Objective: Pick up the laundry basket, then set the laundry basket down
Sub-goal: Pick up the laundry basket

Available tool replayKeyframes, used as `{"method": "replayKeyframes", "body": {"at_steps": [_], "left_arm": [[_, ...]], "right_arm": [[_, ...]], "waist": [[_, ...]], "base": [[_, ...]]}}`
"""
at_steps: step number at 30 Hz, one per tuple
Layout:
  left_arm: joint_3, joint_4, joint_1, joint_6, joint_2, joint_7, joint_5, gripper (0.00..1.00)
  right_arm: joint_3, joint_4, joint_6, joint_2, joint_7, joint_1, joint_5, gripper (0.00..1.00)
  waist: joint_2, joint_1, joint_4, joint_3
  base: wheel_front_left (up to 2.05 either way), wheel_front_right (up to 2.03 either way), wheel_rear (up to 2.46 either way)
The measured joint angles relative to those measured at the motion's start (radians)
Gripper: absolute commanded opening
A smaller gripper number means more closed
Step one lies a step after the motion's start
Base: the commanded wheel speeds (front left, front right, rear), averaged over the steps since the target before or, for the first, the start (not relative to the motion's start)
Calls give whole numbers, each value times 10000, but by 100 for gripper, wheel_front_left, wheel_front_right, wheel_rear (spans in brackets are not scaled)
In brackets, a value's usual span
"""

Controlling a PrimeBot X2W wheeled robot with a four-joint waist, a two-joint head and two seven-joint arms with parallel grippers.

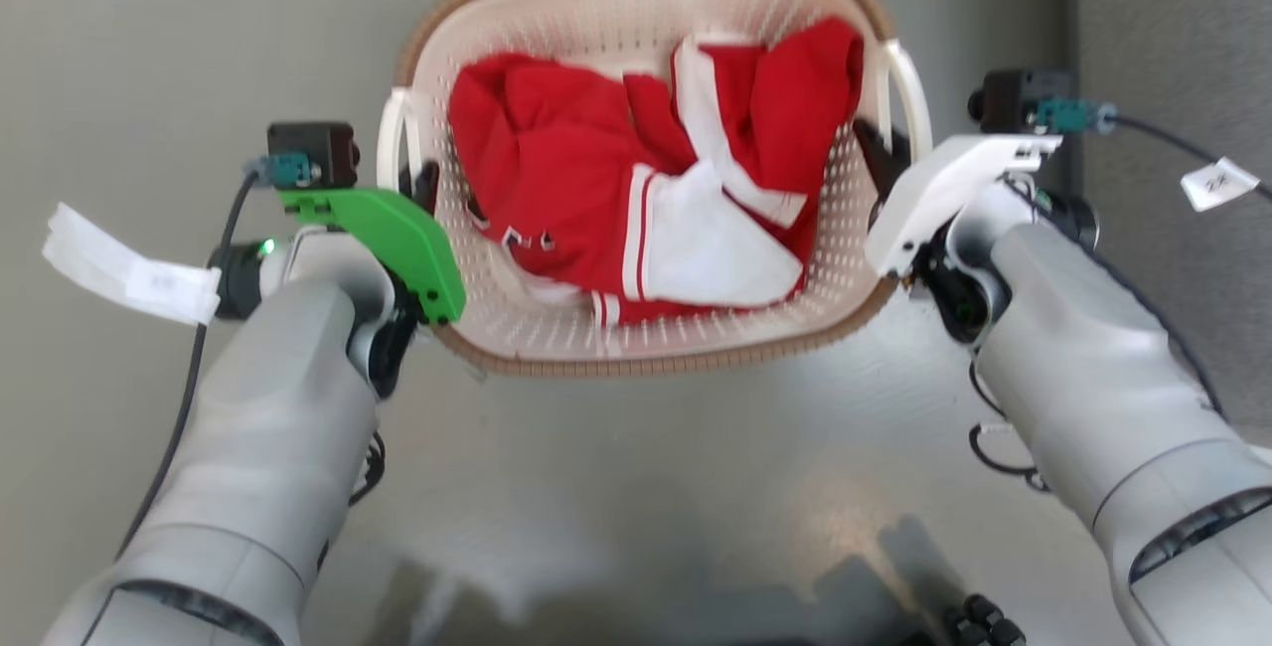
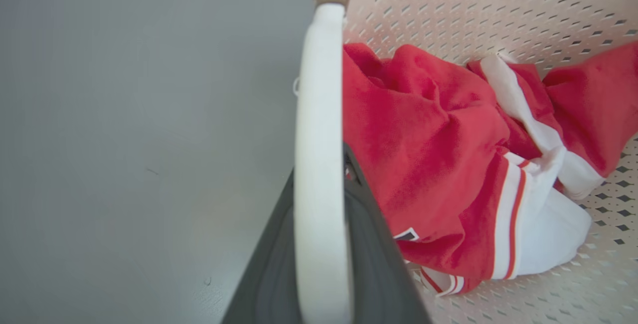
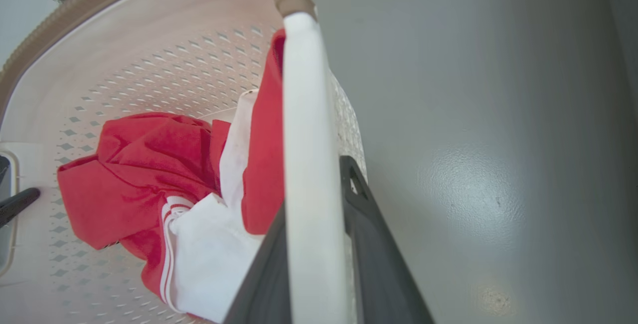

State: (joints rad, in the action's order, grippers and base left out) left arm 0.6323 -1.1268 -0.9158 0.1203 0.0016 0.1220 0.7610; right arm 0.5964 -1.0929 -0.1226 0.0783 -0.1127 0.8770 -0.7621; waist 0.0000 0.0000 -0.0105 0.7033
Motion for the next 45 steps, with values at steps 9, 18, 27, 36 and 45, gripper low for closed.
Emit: {"method": "replayKeyframes", "body": {"at_steps": [9,18,27,36,45], "left_arm": [[128,-251,801,40,-31,-336,527,0],[278,-299,1537,42,-35,-734,982,0],[583,-240,2253,42,-23,-1212,1442,0],[884,-232,3143,42,-21,-1482,1712,0],[1181,-194,4000,42,35,-1722,2065,0]], "right_arm": [[303,-178,0,-113,671,-684,-495,0],[596,-242,12,-153,1319,-1289,-928,0],[899,-286,27,-151,1858,-1906,-1241,0],[1315,-362,98,-174,2278,-2707,-1452,0],[1745,-487,96,-194,2826,-3650,-1544,0]], "waist": [[0,0,-161,-1151],[0,0,-326,-2305],[0,0,-487,-3594],[0,-1,-587,-4753],[0,-1,-654,-5906]], "base": [[0,0,0],[0,0,0],[0,0,0],[0,0,0],[0,0,0]]}}
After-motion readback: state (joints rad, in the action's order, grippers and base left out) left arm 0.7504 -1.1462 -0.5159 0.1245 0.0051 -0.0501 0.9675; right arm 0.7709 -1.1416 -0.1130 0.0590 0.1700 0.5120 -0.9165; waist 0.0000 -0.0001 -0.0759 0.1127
